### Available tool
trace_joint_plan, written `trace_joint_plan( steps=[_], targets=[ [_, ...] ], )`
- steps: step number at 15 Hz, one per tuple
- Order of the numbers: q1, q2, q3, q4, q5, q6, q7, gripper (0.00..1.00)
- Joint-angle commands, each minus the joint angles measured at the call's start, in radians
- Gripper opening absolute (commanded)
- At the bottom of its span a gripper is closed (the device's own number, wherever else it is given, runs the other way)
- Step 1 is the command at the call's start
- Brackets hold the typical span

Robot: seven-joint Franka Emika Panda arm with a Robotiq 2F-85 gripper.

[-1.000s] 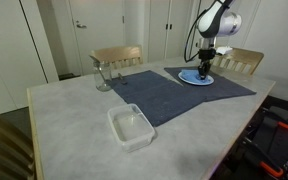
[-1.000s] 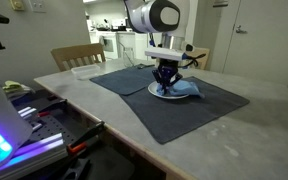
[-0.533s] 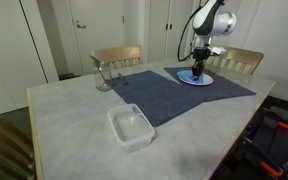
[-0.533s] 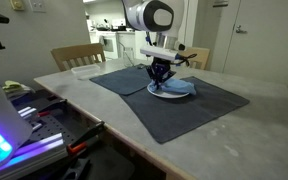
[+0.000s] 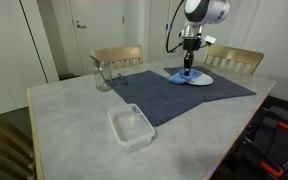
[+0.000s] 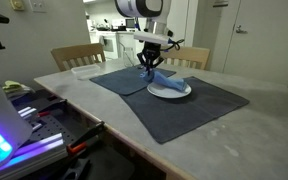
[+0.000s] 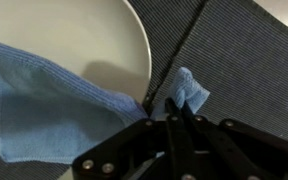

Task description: Use the towel to wipe the plate, then put it on the table then repeat two more times

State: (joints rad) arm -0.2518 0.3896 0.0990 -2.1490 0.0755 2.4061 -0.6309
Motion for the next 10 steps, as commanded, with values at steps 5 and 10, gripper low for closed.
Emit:
trace_joint_plan(
  steps=[5, 10],
  targets=[
    [0.062, -0.113, 0.054, -0.017, 0.097, -0.196, -0.221, 0.01],
    [0.113, -0.186, 0.064, -0.02, 0.204, -0.33, -0.39, 0.01]
  ],
)
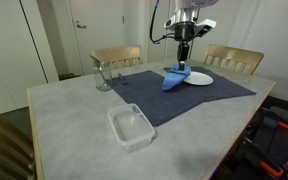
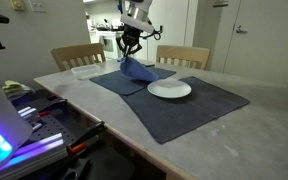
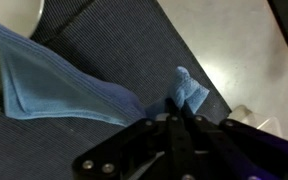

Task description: Use the towel to wipe the plate, then put it on the table then repeat two more times

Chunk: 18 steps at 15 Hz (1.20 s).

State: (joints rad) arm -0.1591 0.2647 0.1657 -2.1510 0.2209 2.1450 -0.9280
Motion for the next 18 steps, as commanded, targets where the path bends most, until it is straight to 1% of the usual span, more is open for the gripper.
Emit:
trace_joint_plan(
  steps=[1, 4, 5, 9, 13, 18],
  targets=[
    [0.029, -0.075, -0.005, -0.019, 0.08, -0.093, -0.125, 0.01],
    [0.051, -0.114, -0.019, -0.022, 0.156, -0.146, -0.186, 0.01],
    [0.058, -0.118, -0.026, -0.019, 0.166, -0.16, -0.192, 0.01],
    [0.084, -0.085, -0.057, -0.033, 0.13, -0.115, -0.165, 0.01],
    [0.088, -0.026, -0.081, -0.067, 0.106, -0.075, -0.158, 0.01],
    [0.078, 0.048, -0.071, -0.115, 0.135, -0.001, -0.175, 0.01]
  ],
)
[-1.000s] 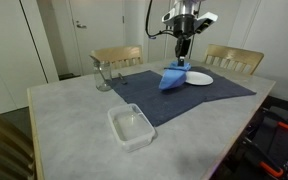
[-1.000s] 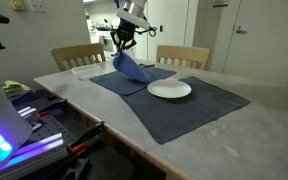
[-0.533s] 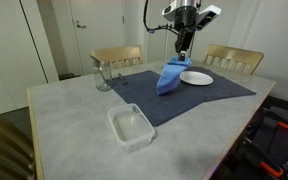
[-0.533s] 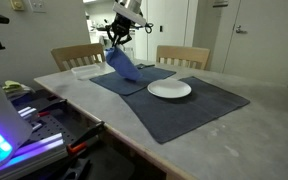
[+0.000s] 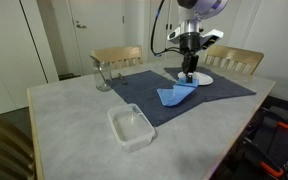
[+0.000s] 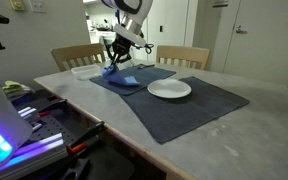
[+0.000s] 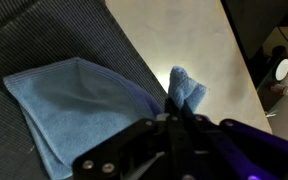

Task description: Use the towel to wipe the plate, then put it on the table then repeat two more times

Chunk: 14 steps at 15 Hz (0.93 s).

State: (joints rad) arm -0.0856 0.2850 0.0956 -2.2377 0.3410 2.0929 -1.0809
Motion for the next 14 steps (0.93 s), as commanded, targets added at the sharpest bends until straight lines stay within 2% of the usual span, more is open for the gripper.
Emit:
trace_joint_plan(
  steps=[1, 5, 6, 7, 8, 14],
  targets=[
    [0.002, 0.039, 0.003, -0.032, 0.017, 0.06, -0.024, 0.01],
    [-0.014, 0.048, 0.015, -0.044, 0.043, 0.098, -0.038, 0.01],
    [-0.014, 0.034, 0.014, -0.037, 0.038, 0.087, -0.035, 0.29],
    [-0.011, 0.017, 0.009, -0.029, 0.018, 0.066, -0.025, 0.3],
    [-0.009, -0.004, 0.006, -0.022, 0.006, 0.045, -0.015, 0.36],
    [0.01, -0.13, -0.018, 0.031, -0.065, -0.049, 0.008, 0.79]
  ],
)
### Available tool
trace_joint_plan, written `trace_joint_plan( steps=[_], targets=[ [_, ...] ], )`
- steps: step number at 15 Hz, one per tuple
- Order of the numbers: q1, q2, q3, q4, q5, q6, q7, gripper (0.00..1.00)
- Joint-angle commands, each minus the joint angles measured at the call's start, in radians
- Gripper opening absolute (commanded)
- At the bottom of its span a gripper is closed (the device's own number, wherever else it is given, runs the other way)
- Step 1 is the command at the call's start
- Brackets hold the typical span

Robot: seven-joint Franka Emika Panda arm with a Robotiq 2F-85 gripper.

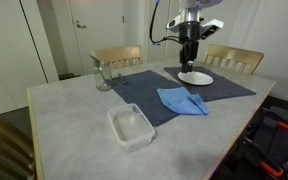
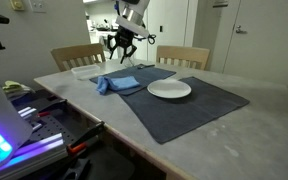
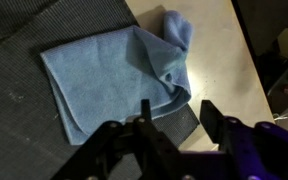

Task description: Use the towel to wipe the plate, then put it on the table then repeat two more times

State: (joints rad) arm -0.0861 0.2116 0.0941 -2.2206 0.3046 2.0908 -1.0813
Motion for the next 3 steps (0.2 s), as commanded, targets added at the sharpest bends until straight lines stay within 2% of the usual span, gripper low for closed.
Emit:
trace_joint_plan(
  steps=[1, 3],
  targets=[
    [0.013, -0.069, -0.02, 0.019, -0.034, -0.058, 0.01, 0.85],
    [0.018, -0.088, -0.022, 0.02, -0.038, -0.073, -0.001, 0.98]
  ],
)
